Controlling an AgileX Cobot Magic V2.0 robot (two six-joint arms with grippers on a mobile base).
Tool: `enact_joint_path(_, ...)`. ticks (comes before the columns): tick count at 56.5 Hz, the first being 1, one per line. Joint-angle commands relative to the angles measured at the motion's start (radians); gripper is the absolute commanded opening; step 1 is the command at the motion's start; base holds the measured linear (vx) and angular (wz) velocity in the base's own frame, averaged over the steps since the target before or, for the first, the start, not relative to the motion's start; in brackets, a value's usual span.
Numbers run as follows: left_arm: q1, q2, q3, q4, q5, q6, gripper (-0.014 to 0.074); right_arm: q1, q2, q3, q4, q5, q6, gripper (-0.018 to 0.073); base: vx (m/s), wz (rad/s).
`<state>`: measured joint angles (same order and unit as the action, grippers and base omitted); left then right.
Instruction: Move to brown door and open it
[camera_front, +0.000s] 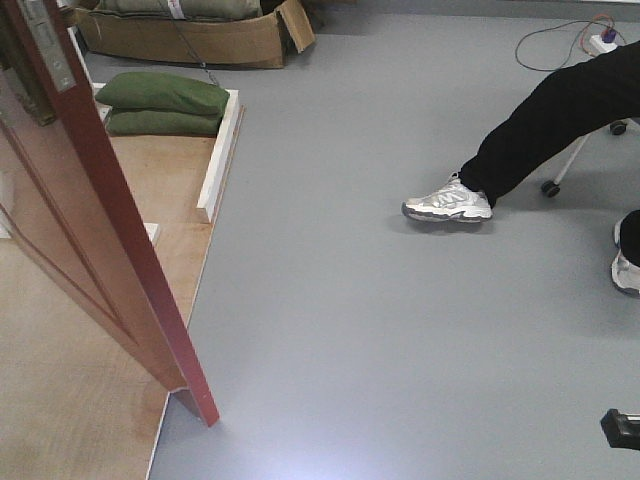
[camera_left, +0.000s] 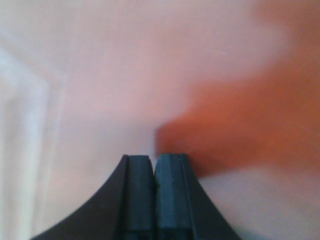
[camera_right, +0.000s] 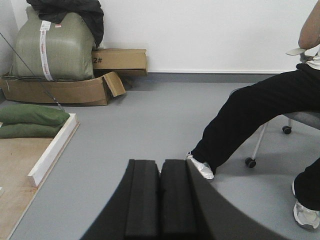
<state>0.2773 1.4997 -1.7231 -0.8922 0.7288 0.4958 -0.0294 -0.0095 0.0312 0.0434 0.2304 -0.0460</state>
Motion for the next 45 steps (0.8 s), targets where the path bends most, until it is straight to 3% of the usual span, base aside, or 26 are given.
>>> enact_joint_path(1, -0.029, -0.033, -0.035, -0.068, -0.038, 0.030, -0.0006, -0.001, -0.013, 0.005, -0.003, -0.078, -0.005, 0.0000, 0.00, 0.00)
enact_joint_path(45, -0.029, -0.033, -0.035, -0.068, -0.026, 0.031, -0.0006, -0.001, -0.013, 0.005, -0.003, -0.078, -0.005, 0.0000, 0.00, 0.00)
